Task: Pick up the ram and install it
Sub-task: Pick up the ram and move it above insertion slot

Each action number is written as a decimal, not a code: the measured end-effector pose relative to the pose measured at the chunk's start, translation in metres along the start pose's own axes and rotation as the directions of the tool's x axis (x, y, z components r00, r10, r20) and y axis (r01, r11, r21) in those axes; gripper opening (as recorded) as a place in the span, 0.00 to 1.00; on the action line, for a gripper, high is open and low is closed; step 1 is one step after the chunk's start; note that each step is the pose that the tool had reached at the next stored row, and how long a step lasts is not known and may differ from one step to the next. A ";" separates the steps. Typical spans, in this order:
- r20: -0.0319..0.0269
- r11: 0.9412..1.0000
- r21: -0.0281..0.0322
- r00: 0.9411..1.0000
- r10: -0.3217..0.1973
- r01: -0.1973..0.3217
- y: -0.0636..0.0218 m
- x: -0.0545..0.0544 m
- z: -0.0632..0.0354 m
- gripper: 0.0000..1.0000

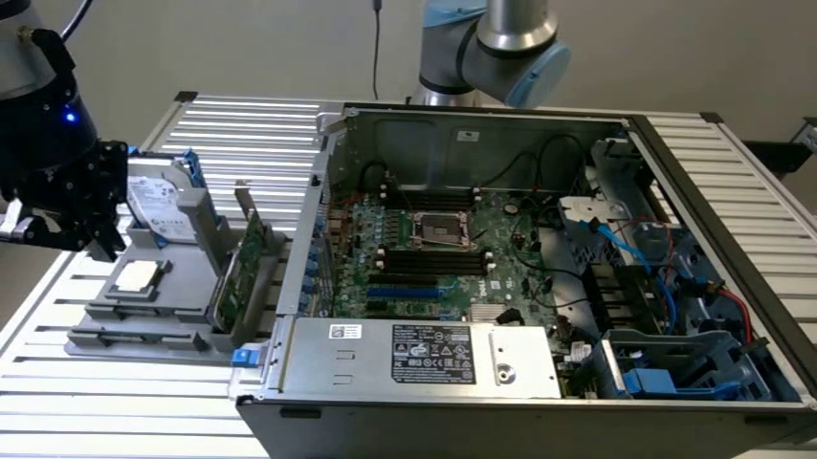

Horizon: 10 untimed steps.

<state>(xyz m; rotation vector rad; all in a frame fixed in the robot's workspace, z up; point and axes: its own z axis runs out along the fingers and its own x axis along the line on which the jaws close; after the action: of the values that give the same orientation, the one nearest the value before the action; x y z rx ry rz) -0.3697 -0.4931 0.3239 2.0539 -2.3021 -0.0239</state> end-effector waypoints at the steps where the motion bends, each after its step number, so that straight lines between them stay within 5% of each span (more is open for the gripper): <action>1: 0.000 1.000 0.000 1.000 -0.002 0.002 0.0008 0.000 0.0003 0.24; 4: 0.000 1.000 0.001 1.000 -0.009 0.009 0.0052 0.001 0.0043 0.36; 10: 0.002 1.000 0.001 1.000 -0.021 0.021 0.0115 0.008 0.0141 0.36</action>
<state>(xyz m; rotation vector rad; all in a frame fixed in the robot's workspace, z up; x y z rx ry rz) -0.3827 -0.4998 0.3106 2.0798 -2.2816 -0.0263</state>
